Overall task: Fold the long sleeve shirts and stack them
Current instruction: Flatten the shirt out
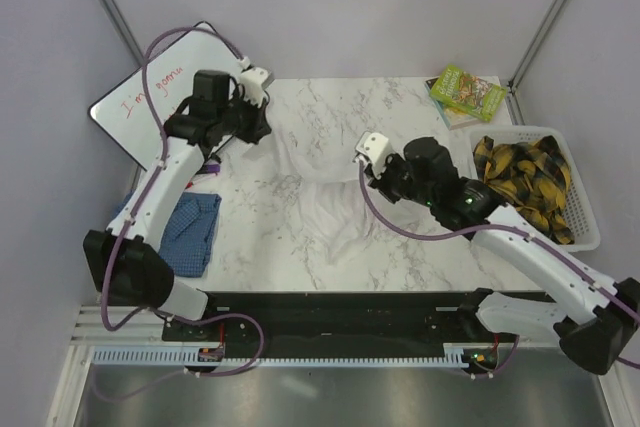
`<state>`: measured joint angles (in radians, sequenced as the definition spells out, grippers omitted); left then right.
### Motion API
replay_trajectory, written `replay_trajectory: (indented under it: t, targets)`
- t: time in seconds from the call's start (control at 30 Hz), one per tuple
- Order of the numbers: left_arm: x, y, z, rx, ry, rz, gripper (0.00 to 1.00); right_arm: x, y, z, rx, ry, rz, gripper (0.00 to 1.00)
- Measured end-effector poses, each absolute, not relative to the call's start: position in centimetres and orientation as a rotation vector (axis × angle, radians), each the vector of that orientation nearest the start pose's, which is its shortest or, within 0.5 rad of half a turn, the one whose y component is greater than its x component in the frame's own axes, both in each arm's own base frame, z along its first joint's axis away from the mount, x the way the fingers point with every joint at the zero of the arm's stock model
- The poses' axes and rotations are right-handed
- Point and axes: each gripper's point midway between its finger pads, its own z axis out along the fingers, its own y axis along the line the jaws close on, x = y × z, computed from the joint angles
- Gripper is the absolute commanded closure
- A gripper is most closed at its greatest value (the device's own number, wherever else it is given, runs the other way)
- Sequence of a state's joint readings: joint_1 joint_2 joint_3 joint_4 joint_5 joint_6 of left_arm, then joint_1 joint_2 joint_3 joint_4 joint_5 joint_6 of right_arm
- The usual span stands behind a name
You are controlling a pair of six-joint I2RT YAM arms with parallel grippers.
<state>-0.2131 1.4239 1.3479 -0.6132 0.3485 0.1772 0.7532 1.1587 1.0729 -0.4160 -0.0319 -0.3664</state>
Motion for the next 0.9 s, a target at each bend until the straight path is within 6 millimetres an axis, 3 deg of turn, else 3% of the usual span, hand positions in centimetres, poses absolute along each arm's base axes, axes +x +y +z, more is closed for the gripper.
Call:
replay_trajectory:
  t: [0.1,0.23,0.33,0.37,0.5,0.57,0.63,0.67,0.73,0.8,0.9]
  targets:
    - [41.1,-18.4,27.6,0.731,2.013,-0.427,0.98,26.4,21.8,26.5,-1.068,1.715,0.306,1.00]
    - [48.9,-27.1,32.0,0.804,1.811,-0.471,0.98,25.9,19.2,29.7,-0.976,1.657,0.297,1.00]
    - [53.2,-31.5,30.8,0.801,1.761,-0.506,0.54,26.7,17.7,31.8,-0.905,1.638,0.265,1.00]
    - [53.9,-32.0,29.5,0.790,1.784,-0.512,0.02,27.3,17.1,32.3,-0.876,1.640,0.248,1.00]
    - [53.2,-30.6,23.2,0.756,1.967,-0.561,0.01,30.1,14.7,33.7,-0.734,1.679,0.189,1.00]
    - [49.7,-27.5,19.4,0.751,2.110,-0.579,0.00,32.0,13.4,34.3,-0.644,1.700,0.168,1.00]
    - [43.9,-23.5,16.6,0.733,2.228,-0.598,0.00,33.6,12.2,34.6,-0.561,1.718,0.154,1.00]
    - [40.5,-21.3,15.9,0.728,2.279,-0.601,0.01,34.4,11.6,34.6,-0.515,1.730,0.148,1.00]
    - [35.5,-19.1,16.7,0.753,2.260,-0.610,0.01,35.7,10.7,34.6,-0.445,1.745,0.147,1.00]
    - [30.7,-19.2,18.5,0.855,2.178,-0.639,0.01,36.5,10.0,34.6,-0.391,1.756,0.151,1.00]
    - [23.8,-22.6,20.2,1.105,1.989,-0.704,0.02,37.3,9.3,35.0,-0.332,1.752,0.160,1.00]
